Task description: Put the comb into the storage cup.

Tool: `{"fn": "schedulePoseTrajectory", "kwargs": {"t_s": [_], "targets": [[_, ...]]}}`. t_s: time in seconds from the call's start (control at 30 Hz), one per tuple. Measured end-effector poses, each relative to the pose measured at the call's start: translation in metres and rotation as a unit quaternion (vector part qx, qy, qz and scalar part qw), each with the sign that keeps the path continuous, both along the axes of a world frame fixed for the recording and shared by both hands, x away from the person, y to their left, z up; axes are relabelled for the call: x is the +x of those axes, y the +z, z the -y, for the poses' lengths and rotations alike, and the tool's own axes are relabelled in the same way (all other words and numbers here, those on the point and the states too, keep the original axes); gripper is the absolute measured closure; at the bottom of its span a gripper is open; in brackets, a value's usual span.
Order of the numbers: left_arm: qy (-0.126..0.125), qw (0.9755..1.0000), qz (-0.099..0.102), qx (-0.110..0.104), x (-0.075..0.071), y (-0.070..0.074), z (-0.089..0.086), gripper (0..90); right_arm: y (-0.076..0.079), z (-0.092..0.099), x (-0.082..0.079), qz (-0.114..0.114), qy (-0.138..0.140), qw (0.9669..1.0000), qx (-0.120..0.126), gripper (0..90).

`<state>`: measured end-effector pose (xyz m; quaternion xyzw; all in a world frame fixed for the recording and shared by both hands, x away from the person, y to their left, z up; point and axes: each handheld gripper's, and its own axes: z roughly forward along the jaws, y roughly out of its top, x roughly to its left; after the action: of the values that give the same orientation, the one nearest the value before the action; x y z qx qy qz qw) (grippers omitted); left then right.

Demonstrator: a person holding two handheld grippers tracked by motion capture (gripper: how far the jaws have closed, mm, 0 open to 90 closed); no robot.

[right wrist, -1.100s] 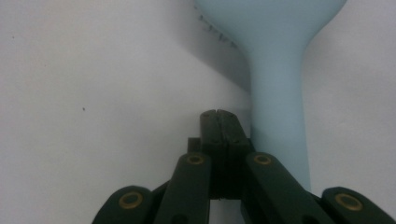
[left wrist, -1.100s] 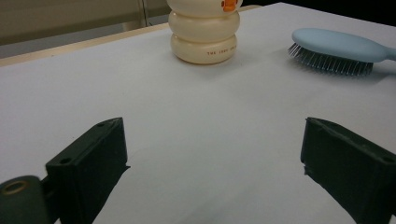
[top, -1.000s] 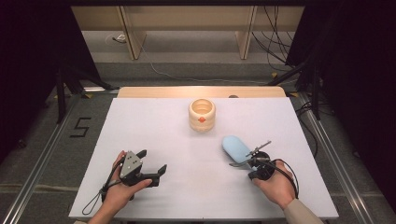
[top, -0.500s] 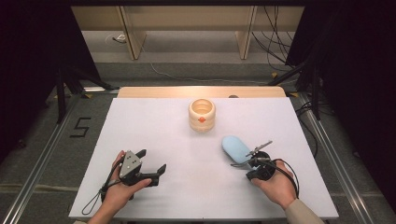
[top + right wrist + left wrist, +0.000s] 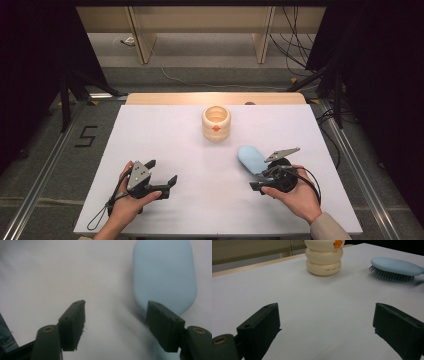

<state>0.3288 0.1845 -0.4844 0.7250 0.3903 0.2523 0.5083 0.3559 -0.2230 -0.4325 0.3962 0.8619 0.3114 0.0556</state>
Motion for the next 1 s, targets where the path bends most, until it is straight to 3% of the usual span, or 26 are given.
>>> {"fn": "schedulePoseTrajectory", "kwargs": {"t_s": [0.13,0.2,0.27,0.3,0.33,0.37,0.4,0.43,0.57,0.6,0.63,0.67,0.83,0.93,1.0], "targets": [[0.000,1.0000,0.000,-0.001,0.000,0.000,0.000,7.1,0.008,-0.001,-0.001,0.060,0.013,0.9971,0.045,21.5],[0.001,1.0000,0.001,-0.001,0.000,0.000,-0.001,7.1,0.013,0.000,-0.002,0.097,0.017,0.9920,0.078,18.8],[0.003,1.0000,0.001,-0.002,0.000,0.000,-0.001,7.2,0.017,0.000,-0.002,0.134,0.018,0.9861,0.097,16.7],[0.004,1.0000,0.001,-0.002,0.000,0.000,-0.001,7.2,0.021,0.002,-0.003,0.168,0.005,0.9807,0.100,16.6],[0.004,1.0000,0.001,-0.002,0.000,0.000,-0.001,7.2,0.021,0.002,-0.003,0.168,0.005,0.9807,0.100,16.6],[0.004,1.0000,0.001,-0.002,0.000,0.000,-0.001,7.2,0.022,0.002,-0.002,0.181,0.001,0.9782,0.101,16.5],[0.004,1.0000,0.002,-0.002,0.000,0.000,-0.001,7.2,0.024,0.005,-0.001,0.211,-0.016,0.9737,0.085,16.2],[0.004,1.0000,0.002,-0.002,0.000,0.000,-0.001,7.2,0.024,0.005,-0.001,0.211,-0.016,0.9737,0.085,16.2],[0.004,1.0000,0.002,-0.001,0.001,0.000,-0.001,7.1,0.027,0.010,0.002,0.237,-0.048,0.9660,0.091,16.2],[0.005,1.0000,0.001,-0.001,0.001,0.000,-0.001,7.1,0.031,0.012,0.003,0.252,-0.055,0.9628,0.080,16.1],[0.005,1.0000,0.001,-0.001,0.001,0.000,-0.001,7.1,0.031,0.012,0.003,0.252,-0.055,0.9628,0.080,16.1],[0.005,1.0000,0.002,-0.001,0.001,0.000,-0.001,7.1,0.034,0.014,0.003,0.265,-0.056,0.9600,0.070,16.1],[0.006,1.0000,0.002,0.000,0.001,0.000,-0.002,7.1,0.040,0.018,0.007,0.266,-0.041,0.9613,0.060,16.0],[0.006,1.0000,0.002,0.000,0.001,0.000,-0.001,7.1,0.044,0.021,0.011,0.274,-0.052,0.9574,0.074,16.0],[0.006,1.0000,0.001,0.001,0.001,0.000,-0.001,7.1,0.046,0.022,0.012,0.274,-0.055,0.9570,0.077,16.0]]}}
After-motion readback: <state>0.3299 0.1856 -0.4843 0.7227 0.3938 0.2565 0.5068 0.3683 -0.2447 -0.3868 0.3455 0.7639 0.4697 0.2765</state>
